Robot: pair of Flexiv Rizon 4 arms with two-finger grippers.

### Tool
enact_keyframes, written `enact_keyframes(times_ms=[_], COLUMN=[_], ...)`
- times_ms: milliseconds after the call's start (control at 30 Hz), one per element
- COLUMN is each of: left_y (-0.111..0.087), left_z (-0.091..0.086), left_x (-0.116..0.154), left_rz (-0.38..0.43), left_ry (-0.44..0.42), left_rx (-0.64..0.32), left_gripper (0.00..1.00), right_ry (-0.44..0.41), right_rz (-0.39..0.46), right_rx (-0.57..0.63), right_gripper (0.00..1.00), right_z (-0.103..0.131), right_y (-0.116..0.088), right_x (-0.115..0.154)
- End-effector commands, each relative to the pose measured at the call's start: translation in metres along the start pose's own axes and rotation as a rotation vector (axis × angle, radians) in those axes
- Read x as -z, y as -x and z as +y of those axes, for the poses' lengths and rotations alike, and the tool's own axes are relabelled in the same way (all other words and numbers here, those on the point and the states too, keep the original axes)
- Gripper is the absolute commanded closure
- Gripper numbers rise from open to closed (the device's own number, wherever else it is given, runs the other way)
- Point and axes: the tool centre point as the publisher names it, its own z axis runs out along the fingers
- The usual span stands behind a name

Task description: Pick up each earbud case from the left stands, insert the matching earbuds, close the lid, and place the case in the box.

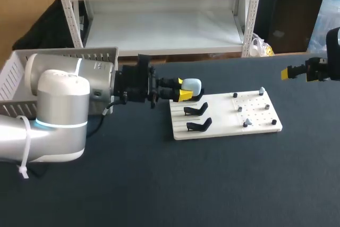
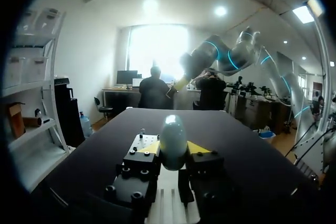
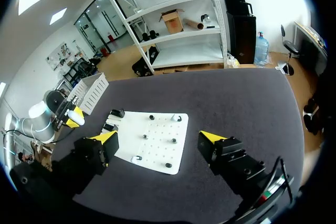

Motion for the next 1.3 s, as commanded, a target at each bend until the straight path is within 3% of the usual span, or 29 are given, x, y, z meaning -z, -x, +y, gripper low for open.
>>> enact_keyframes(times_ms=[33,367,933,1300], left_y=[-0.001,-0.001,0.0,0.0], left_z=[-0.002,-0.007,-0.013,-0.017], left_x=[0.0,-0.013,-0.011,-0.009], left_rz=[-0.004,-0.038,-0.046,-0.061], left_ry=[0.006,-0.057,-0.032,-0.02], left_rx=[-0.002,-0.037,-0.087,-0.107], left_gripper=[1.0,1.0,1.0,1.0], right_ry=[0.0,0.019,0.063,0.038], right_rz=[0.0,0.046,0.16,0.193], right_rx=[0.0,0.086,0.259,0.307], right_gripper=[0.0,0.0,0.0,0.0], right_z=[0.0,0.028,0.13,0.158], right_y=[0.0,-0.012,-0.043,-0.056], right_x=[0.0,0.004,0.004,-0.009])
